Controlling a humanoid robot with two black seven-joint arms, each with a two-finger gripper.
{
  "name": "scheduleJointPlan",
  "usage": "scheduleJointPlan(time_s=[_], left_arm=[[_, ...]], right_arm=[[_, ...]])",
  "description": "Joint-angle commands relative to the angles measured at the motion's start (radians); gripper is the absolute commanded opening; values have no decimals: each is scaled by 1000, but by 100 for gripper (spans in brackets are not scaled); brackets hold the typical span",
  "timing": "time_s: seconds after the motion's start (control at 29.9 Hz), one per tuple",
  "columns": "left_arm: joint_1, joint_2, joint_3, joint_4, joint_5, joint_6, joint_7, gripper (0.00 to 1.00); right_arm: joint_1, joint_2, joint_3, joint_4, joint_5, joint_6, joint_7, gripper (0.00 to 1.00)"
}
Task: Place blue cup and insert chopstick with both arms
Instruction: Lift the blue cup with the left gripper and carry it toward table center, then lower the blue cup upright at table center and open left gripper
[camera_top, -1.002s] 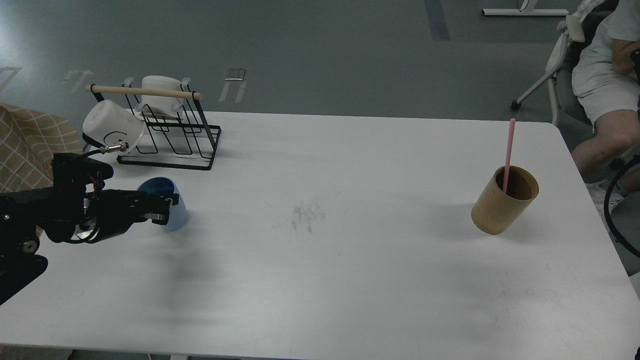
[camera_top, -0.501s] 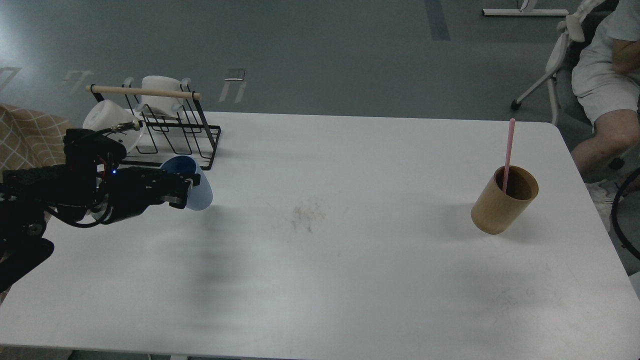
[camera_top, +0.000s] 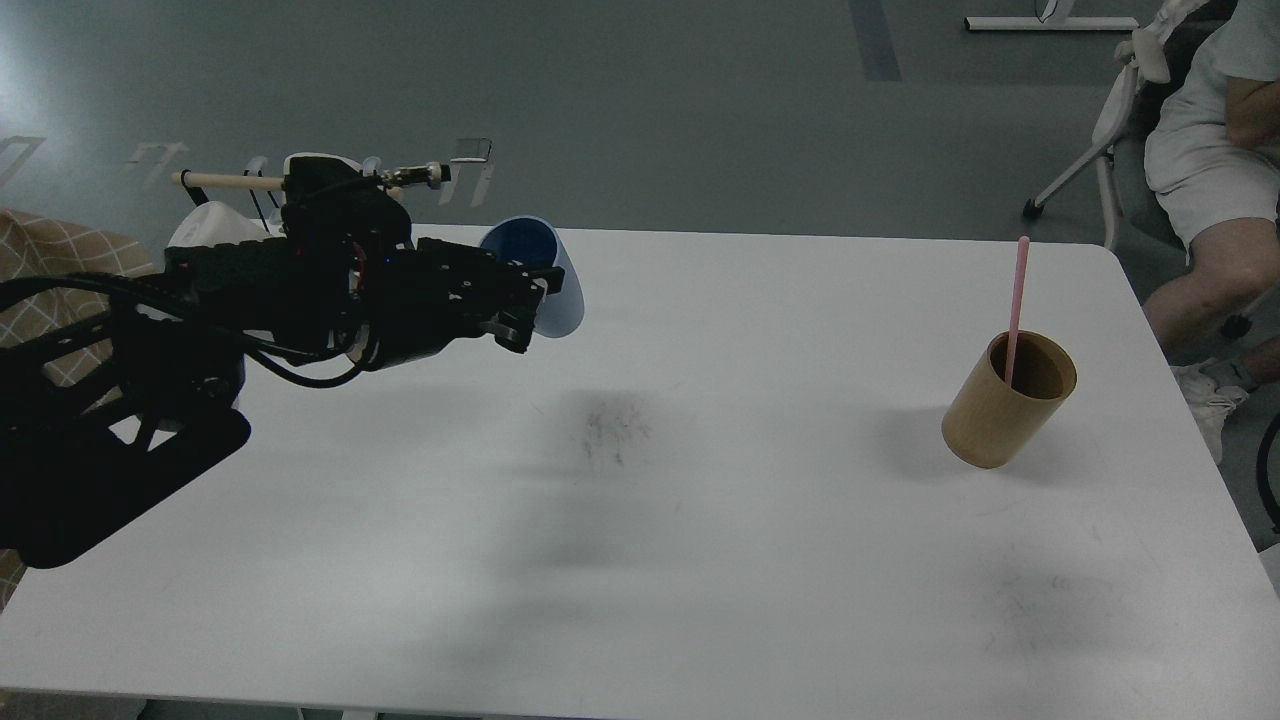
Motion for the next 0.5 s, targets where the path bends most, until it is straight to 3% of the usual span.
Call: scheduleJointPlan(time_s=[0.0,0.23,0.47], left_arm=[[-37,-67,94,52,0,0,7,0],[-39,-178,215,138,103,0,9,0],[-39,-210,220,148,115,0,9,0]], right_arm=[[-11,-15,1,-2,32,1,0,100],[-22,-30,1,-2,66,1,-1,100],[-35,-38,4,-2,68,4,-1,100]])
